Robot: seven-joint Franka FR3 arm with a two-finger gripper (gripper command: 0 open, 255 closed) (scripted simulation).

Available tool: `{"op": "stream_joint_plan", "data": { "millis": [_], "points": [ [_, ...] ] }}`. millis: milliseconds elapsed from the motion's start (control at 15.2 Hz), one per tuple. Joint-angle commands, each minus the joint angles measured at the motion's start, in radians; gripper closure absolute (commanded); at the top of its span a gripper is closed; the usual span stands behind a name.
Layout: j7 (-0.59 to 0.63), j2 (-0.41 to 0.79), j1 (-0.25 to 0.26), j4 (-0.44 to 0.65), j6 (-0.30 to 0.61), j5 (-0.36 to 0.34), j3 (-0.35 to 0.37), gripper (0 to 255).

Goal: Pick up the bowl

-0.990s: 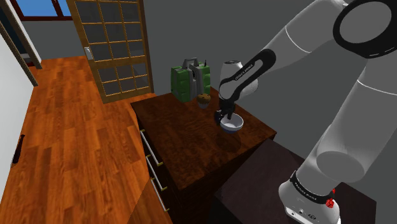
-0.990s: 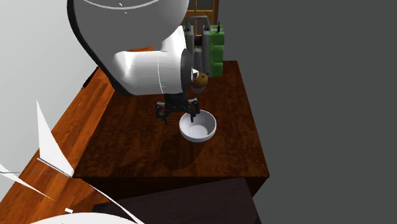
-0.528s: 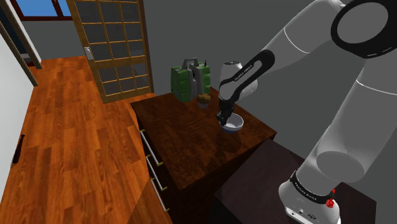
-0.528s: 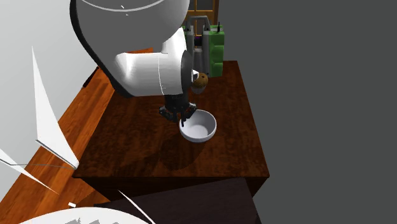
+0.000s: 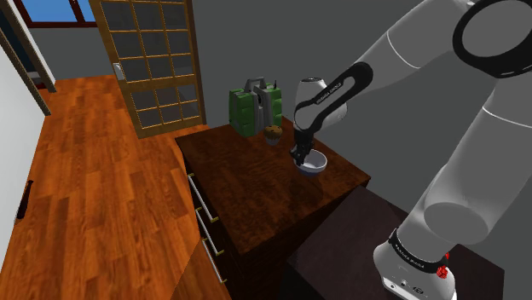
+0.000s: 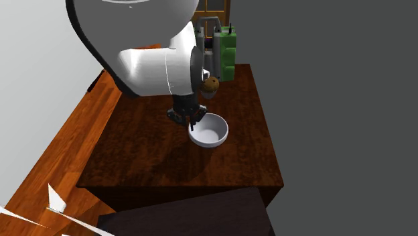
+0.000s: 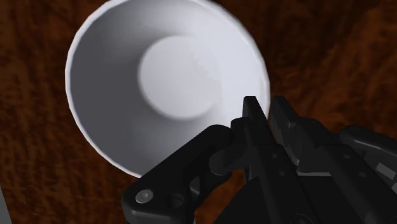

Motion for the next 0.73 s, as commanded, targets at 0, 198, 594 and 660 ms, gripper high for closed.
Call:
{"op": "stream_joint_plan", "data": {
  "millis": [0,198,594,660],
  "points": [
    [0.004,-0.023,0.001,0.004,-0.027,-0.004,0.0,255],
    [0.008,-0.057,0.001,0.013,-0.07,-0.01,0.0,255],
    [0.014,-0.12,0.001,0.036,-0.156,-0.019,0.0,255],
    [0.015,-0.13,0.001,0.041,-0.17,-0.02,0.001,255]
  ]
}}
